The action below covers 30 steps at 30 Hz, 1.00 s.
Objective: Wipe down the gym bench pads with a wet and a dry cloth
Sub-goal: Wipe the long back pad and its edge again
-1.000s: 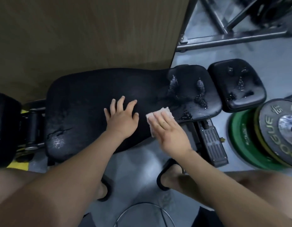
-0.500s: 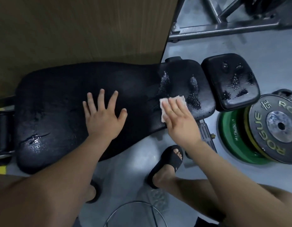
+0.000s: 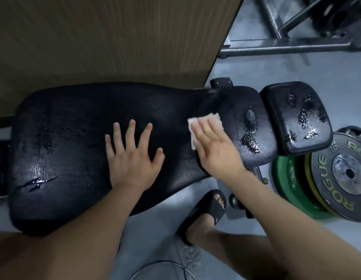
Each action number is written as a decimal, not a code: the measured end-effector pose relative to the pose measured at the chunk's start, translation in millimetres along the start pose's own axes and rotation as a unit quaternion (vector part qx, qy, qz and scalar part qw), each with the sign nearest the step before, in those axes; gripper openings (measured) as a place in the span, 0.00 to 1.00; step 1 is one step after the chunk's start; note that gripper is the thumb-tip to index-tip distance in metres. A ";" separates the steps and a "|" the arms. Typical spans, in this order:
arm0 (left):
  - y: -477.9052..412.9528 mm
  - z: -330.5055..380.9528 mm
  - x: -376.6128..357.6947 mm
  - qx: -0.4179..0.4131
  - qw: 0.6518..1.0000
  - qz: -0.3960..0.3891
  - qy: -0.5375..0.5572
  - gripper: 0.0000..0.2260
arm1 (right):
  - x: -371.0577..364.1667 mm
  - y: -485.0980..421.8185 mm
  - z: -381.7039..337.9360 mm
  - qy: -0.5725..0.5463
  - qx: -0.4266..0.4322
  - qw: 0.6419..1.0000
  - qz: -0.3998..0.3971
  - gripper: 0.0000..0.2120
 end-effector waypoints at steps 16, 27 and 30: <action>-1.0 -1.5 1.5 -0.002 1.000 0.012 0.006 0.31 | 2.4 -58.9 40.8 0.040 -0.006 0.999 0.030 0.24; -0.5 -2.1 2.2 0.001 1.000 0.018 0.005 0.30 | -11.8 -64.9 16.2 0.007 0.037 0.999 0.014 0.23; -1.6 -2.9 1.8 0.001 1.000 0.019 0.006 0.31 | -18.4 -83.1 45.2 0.045 -0.068 0.997 0.000 0.24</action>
Point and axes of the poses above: each hand's wrist, its own y-axis away from the middle knuckle, its own x-axis out of the back of the hand, z = x × y, the point moved 9 cm from there along -y, towards the middle knuckle, and after that the axes turned 12 degrees about z, right-handed, at the moved point
